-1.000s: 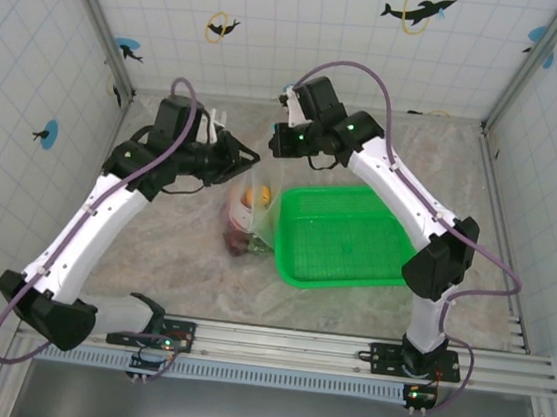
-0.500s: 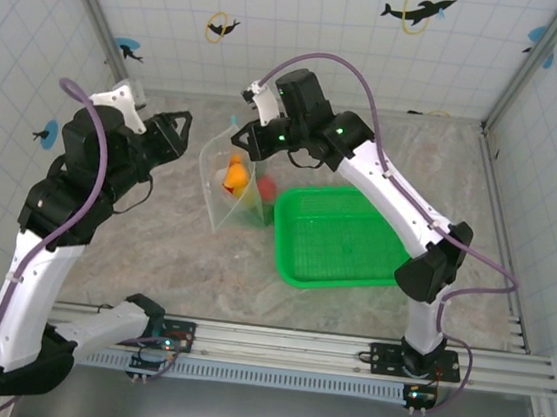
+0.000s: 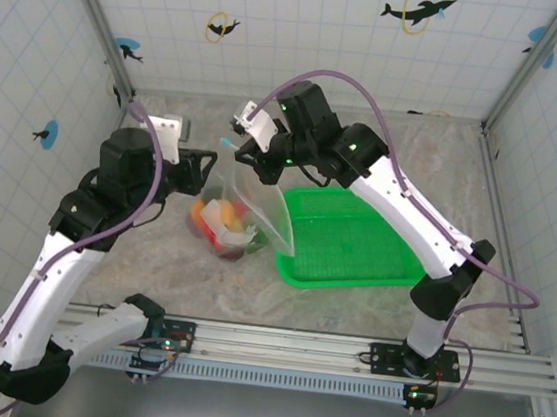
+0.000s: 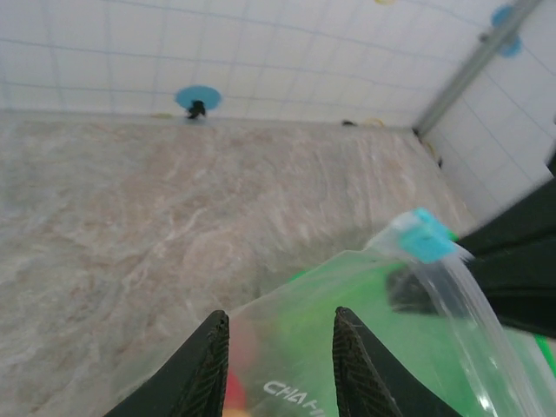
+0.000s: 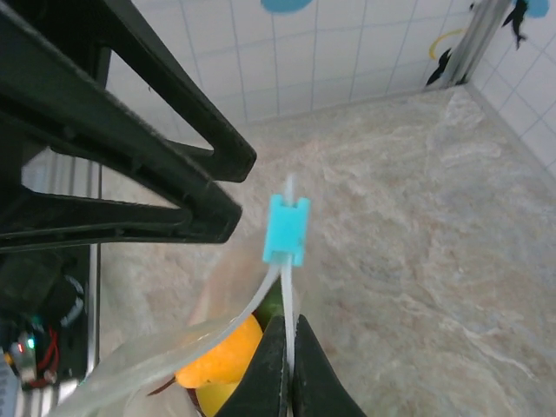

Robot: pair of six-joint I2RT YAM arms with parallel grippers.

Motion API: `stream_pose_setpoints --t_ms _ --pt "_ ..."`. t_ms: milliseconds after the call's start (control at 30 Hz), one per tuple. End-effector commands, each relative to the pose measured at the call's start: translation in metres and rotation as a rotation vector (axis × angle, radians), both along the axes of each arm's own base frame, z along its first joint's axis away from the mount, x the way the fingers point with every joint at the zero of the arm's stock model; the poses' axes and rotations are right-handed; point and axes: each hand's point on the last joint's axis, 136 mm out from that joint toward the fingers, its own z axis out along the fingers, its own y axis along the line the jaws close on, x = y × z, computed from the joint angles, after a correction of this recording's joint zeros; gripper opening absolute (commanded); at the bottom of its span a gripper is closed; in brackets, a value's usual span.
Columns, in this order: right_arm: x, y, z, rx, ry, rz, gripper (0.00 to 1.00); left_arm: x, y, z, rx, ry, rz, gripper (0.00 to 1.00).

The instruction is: Place the food in the zip-top bag and seal the zipper

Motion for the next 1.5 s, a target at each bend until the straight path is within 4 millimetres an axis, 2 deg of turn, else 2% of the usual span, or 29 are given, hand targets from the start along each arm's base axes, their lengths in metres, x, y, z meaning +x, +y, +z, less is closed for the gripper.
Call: stream_pose_setpoints --t_ms 0,133,200,333,400,667,767,933,1200,1333,1400,1467 --pt "-0.006 -0.004 -0.022 -0.026 -0.116 0.059 0.0 -0.02 -0.021 0.0 0.037 -0.118 -0.22 0.34" --pt "-0.034 -0.015 -0.014 0.248 -0.32 0.133 0.0 -0.031 -0.024 -0.019 0.063 -0.099 -0.282 0.36" --pt "-0.044 -0.025 -0.006 0.335 -0.328 0.19 0.0 -0.037 -0.024 -0.02 0.086 -0.115 -0.313 0.37" --pt "-0.064 -0.026 -0.007 0.336 -0.299 0.322 0.0 -0.054 -0.031 -0.019 0.114 -0.157 -0.432 0.37" --pt "-0.068 -0.024 -0.004 0.344 -0.288 0.352 0.0 -0.058 -0.032 -0.021 0.133 -0.159 -0.466 0.39" --pt "-0.074 -0.012 0.035 0.432 -0.245 0.432 0.0 -0.062 -0.035 -0.012 0.16 -0.222 -0.511 0.42" --pt "-0.081 -0.01 0.04 0.444 -0.217 0.47 0.0 -0.067 -0.039 -0.009 0.155 -0.247 -0.556 0.4" --pt "-0.086 -0.012 0.028 0.408 -0.19 0.489 0.0 -0.077 -0.047 0.0 0.126 -0.291 -0.633 0.32" --pt "-0.092 -0.017 0.014 0.375 -0.165 0.485 0.0 -0.091 -0.05 0.001 0.102 -0.302 -0.703 0.1" --pt "-0.093 -0.019 0.005 0.353 -0.15 0.479 0.0 -0.094 -0.051 0.005 0.094 -0.306 -0.711 0.1" --pt "-0.094 -0.019 0.002 0.346 -0.151 0.475 0.0 -0.093 -0.049 0.009 0.098 -0.32 -0.699 0.16" --pt "-0.094 -0.02 -0.001 0.341 -0.146 0.47 0.0 -0.093 -0.048 0.012 0.104 -0.33 -0.688 0.18"
